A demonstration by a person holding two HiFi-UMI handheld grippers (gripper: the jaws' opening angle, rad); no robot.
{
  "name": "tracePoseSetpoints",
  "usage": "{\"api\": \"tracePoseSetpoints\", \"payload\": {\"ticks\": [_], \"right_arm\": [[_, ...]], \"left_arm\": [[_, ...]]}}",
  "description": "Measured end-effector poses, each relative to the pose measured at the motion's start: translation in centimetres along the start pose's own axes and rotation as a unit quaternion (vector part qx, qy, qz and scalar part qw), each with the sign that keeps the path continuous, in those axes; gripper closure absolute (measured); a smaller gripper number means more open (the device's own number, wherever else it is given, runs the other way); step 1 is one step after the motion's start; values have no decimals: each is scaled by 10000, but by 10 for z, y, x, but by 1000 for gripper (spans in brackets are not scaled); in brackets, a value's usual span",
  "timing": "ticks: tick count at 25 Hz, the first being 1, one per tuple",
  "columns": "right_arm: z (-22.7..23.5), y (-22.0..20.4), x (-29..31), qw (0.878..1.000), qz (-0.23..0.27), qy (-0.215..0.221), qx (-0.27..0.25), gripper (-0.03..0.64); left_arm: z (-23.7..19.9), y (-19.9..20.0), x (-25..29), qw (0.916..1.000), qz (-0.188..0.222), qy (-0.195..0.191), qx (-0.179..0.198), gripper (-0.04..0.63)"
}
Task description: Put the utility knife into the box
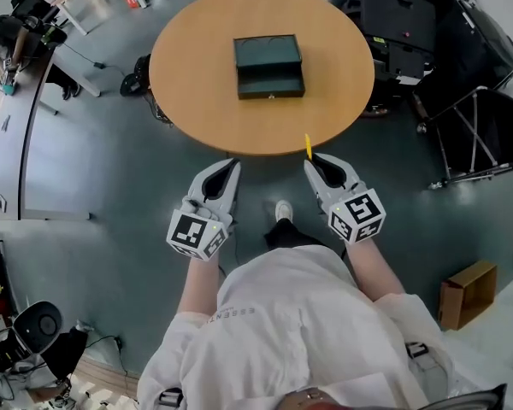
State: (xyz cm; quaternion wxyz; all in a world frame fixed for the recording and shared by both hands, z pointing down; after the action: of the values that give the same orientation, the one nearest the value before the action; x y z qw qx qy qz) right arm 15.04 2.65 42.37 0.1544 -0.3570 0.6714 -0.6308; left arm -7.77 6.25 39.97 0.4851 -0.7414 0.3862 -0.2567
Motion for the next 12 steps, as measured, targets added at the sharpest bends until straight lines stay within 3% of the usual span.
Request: {"api": "tracePoseSetpoints", "payload": {"ticks": [6,12], "right_arm": [[78,11,50,9997,140,135,-126,578],[127,4,90,9994,24,313,-166,578]], "left_arm": [[-29,30,64,9993,235,247,178,588],[-50,32,108,9989,218,400,119,588]]}}
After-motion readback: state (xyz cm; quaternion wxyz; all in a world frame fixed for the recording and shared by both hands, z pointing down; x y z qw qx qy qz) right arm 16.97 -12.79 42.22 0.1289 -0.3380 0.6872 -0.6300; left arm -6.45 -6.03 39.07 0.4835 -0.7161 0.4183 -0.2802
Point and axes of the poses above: the fingertips, and each gripper's own axes: x forward along the fingers, z to its right, y out of its top, the point moved 7 cm from there along -x, backward along the fingers, and after that the axes turned 15 degrees about -x, right-handed, at the moved point
